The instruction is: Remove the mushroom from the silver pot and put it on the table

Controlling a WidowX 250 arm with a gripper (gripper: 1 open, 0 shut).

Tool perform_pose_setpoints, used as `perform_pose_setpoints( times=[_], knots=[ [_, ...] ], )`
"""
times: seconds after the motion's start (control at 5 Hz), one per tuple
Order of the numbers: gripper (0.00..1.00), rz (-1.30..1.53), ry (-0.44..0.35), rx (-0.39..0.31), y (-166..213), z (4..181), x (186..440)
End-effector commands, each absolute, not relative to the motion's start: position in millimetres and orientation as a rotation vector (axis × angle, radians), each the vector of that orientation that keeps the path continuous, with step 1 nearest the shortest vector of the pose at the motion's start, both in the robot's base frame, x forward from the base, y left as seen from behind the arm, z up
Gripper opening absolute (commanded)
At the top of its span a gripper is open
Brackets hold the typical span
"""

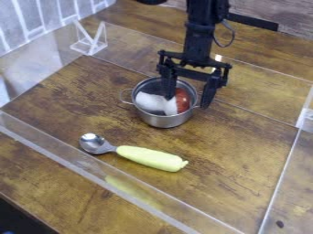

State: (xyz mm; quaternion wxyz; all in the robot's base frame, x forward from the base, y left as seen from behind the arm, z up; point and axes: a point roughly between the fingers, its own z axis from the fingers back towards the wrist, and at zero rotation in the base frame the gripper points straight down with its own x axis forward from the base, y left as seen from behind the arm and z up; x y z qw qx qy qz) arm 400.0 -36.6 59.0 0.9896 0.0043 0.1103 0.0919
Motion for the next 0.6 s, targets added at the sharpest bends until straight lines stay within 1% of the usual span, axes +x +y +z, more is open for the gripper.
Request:
perform_pose_setpoints(
  times=[0.0, 0.2, 0.4],
  knots=[
    [0.00, 0.179, 0.120, -0.009, -35.9, 95.4, 400.5],
    [0.00, 0.217, 0.119, -0.018, -31.1, 100.3, 393.1],
    [1.00, 0.258, 0.117, -0.038, -22.4, 107.8, 386.3]
  ],
)
